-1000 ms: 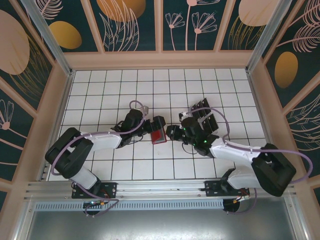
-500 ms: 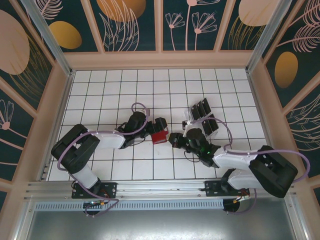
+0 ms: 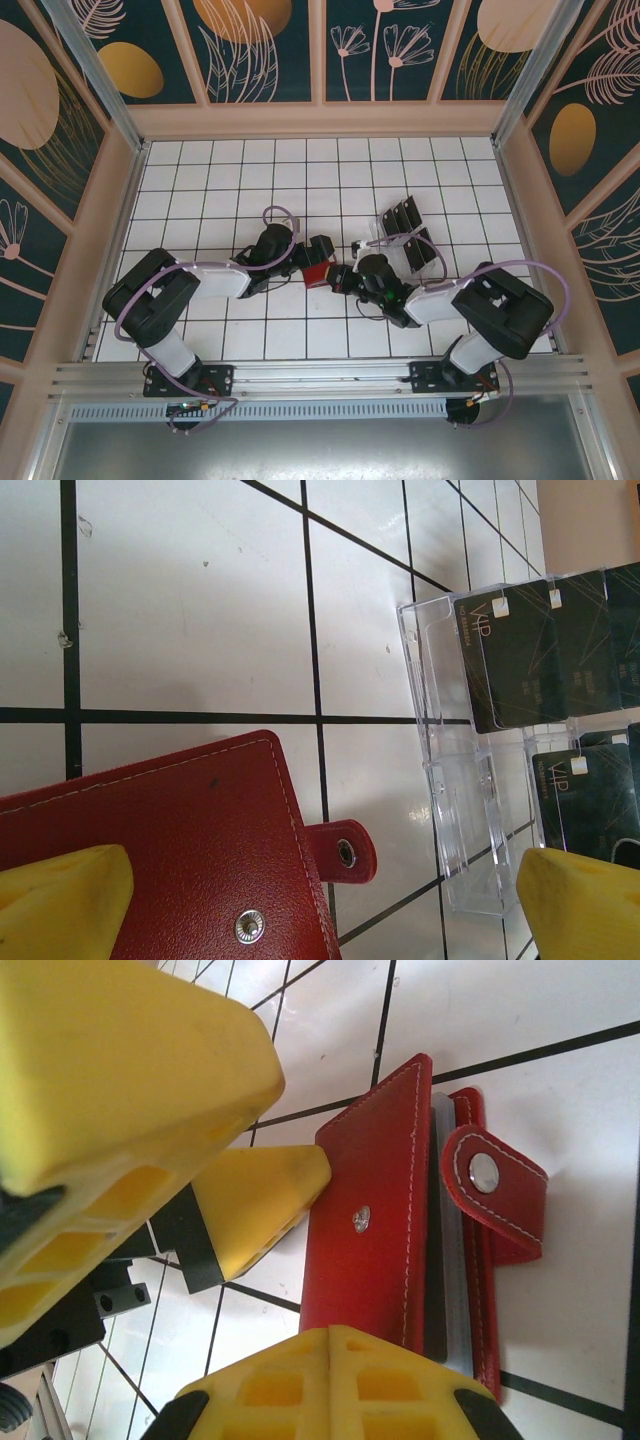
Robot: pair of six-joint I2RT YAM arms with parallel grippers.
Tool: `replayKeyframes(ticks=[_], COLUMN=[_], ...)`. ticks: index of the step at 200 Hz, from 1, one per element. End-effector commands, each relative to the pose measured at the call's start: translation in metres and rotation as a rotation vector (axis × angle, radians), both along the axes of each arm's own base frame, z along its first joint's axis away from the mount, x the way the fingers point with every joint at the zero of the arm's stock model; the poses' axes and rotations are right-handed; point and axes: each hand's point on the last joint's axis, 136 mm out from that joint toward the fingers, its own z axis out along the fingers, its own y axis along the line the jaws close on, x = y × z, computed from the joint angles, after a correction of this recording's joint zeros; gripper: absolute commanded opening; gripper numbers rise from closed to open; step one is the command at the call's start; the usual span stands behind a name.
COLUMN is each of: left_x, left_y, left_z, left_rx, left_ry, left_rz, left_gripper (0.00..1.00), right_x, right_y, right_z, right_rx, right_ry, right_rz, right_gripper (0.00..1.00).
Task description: Put the credit cards into the card holder
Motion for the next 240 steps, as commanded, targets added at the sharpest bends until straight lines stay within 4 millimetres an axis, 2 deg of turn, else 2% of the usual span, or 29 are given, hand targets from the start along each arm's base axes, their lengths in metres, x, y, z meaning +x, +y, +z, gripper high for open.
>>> replayKeyframes(ticks=[1, 33, 67, 86, 107, 145, 165, 240], left_x=[-0.003, -0.001, 0.013, 0.023, 0.027, 0.018, 0.014, 0.018], left_y=[0.003, 0.003, 0.011, 0.026, 0.048, 0.082, 0.092, 0.082], left_z=[-0.005, 0.003, 0.028, 0.041, 0.046, 0.036, 0.026, 0.001], left_rx=[0.015, 0.022, 0.124, 0.245, 0.402, 0.556, 0.591, 0.659], left_ry=[0.005, -0.008, -0.075, -0.097, -0.109, -0.101, -0.099, -0.099], left_rz=[0.009, 0.008, 0.031, 0.072, 0.103, 0.090, 0.065, -0.061], left_gripper=[0.99, 0.99, 0.99, 0.99, 0.99, 0.99, 0.99, 0.99], right_x=[0.008, 0.007, 0.006, 0.006, 0.005, 0.005, 0.004, 0.004], right_y=[0.008, 0.007, 0.009, 0.009, 0.009, 0.013, 0.013, 0.013], right_z=[0.003, -0.016, -0.027, -0.029, -0.030, -0.031, -0.032, -0.036], right_rx=[0.019, -0.010, -0.024, -0.030, -0.032, -0.033, -0.035, -0.040], right_ry=[-0.010, 0.036, 0.066, 0.076, 0.083, 0.092, 0.097, 0.109], right_rz=[-0.009, -0.015, -0.008, -0.010, -0.005, 0.007, 0.009, 0.007], right_gripper=[0.02, 0.00, 0.00, 0.00, 0.00, 0.01, 0.01, 0.01])
